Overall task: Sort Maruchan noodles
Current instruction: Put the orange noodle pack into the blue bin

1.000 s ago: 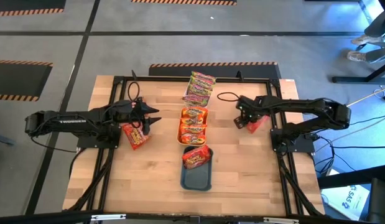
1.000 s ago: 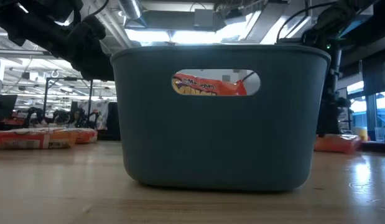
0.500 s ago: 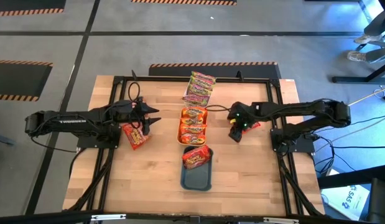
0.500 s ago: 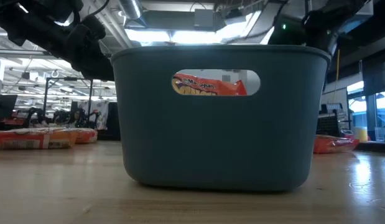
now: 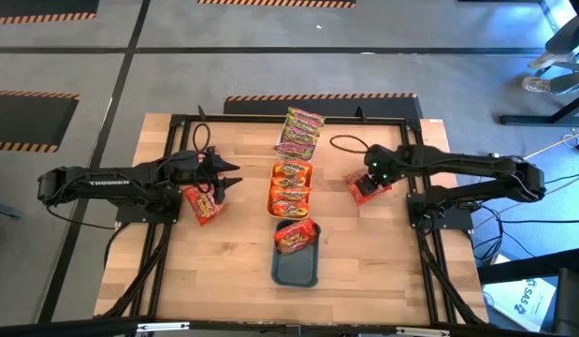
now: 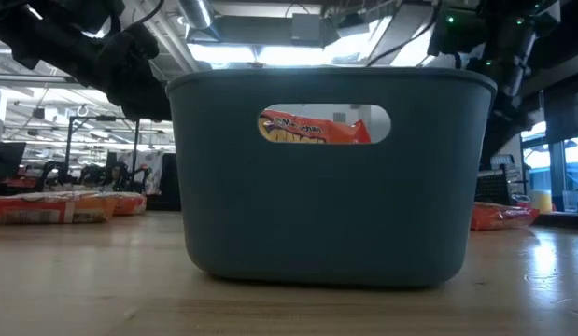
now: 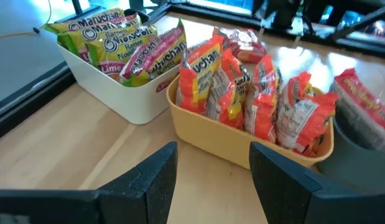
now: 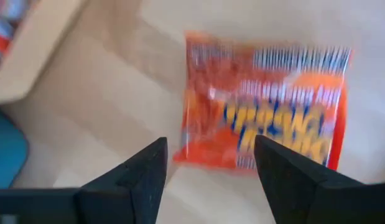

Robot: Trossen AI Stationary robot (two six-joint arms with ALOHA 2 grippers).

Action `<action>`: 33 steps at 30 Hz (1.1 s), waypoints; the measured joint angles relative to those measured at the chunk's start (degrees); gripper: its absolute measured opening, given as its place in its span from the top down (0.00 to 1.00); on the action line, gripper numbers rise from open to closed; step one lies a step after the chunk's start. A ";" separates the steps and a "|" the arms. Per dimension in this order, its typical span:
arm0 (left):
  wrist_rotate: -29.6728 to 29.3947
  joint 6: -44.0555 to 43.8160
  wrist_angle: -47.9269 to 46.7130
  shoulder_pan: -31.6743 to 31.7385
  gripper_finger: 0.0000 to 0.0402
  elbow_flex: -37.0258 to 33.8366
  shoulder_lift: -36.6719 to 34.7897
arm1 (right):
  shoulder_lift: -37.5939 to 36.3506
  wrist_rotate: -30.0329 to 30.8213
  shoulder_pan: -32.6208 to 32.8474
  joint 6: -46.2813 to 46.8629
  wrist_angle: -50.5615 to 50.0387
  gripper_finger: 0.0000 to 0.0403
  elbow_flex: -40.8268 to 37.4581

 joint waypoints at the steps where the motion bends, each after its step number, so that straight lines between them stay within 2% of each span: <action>1: 0.00 -0.41 0.32 -0.01 0.52 0.00 0.00 | 0.15 -0.66 0.03 1.82 -1.23 0.45 -0.01; 5: 0.00 -0.66 0.27 -0.02 0.52 0.00 0.00 | 1.46 0.65 0.00 6.81 -2.81 0.45 -0.01; 9: 0.02 -0.64 0.29 0.00 0.52 0.00 -0.01 | 4.77 1.01 0.00 5.20 -2.58 0.43 -0.01; 19: 1.46 -0.25 0.35 -0.02 0.52 0.00 0.00 | 17.18 5.73 -0.09 -0.21 -2.60 0.18 -0.03; 26: 1.44 0.03 0.40 0.00 0.52 0.00 -0.02 | 19.68 4.53 -3.46 -3.04 0.73 0.04 0.12; 33: 1.46 0.93 0.09 -0.02 0.52 0.00 -0.01 | 19.91 -0.20 -5.28 -14.10 3.40 0.03 0.12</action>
